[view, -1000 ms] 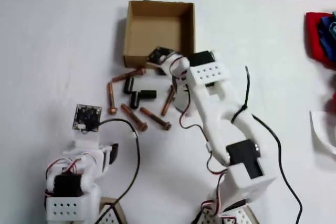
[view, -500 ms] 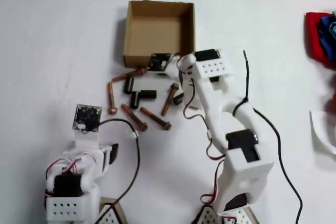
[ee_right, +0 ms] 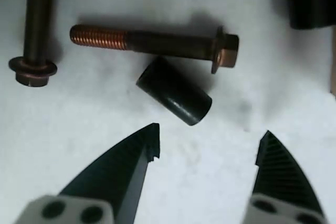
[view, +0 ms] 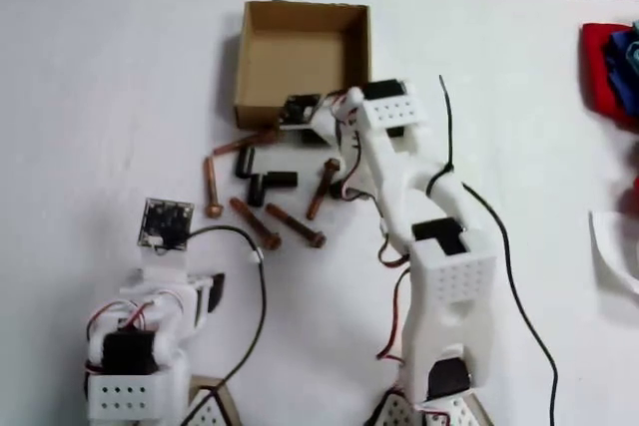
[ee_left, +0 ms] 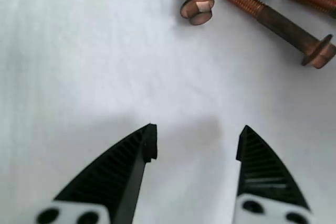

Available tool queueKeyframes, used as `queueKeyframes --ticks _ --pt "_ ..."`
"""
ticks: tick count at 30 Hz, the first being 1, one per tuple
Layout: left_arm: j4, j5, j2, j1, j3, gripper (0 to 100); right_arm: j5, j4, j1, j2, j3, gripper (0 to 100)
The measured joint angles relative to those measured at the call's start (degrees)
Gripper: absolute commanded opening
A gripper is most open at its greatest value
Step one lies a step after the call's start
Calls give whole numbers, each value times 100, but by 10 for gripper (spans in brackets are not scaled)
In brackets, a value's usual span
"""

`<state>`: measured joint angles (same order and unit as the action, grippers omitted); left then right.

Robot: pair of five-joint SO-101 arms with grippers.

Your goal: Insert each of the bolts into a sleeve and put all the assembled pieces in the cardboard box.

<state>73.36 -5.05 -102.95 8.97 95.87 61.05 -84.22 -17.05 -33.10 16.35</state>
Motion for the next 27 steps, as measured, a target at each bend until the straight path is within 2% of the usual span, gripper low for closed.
queueKeyframes --ticks 16,19,23,27 --pt "0 0 0 0 0 260 9 -369 -563 -835 642 286" --pt "0 0 0 0 0 260 9 -369 -554 -897 686 203" --pt "0 0 0 0 0 260 26 -308 -360 -949 791 9" --pt "0 0 0 0 0 260 9 -308 -123 -958 782 51"
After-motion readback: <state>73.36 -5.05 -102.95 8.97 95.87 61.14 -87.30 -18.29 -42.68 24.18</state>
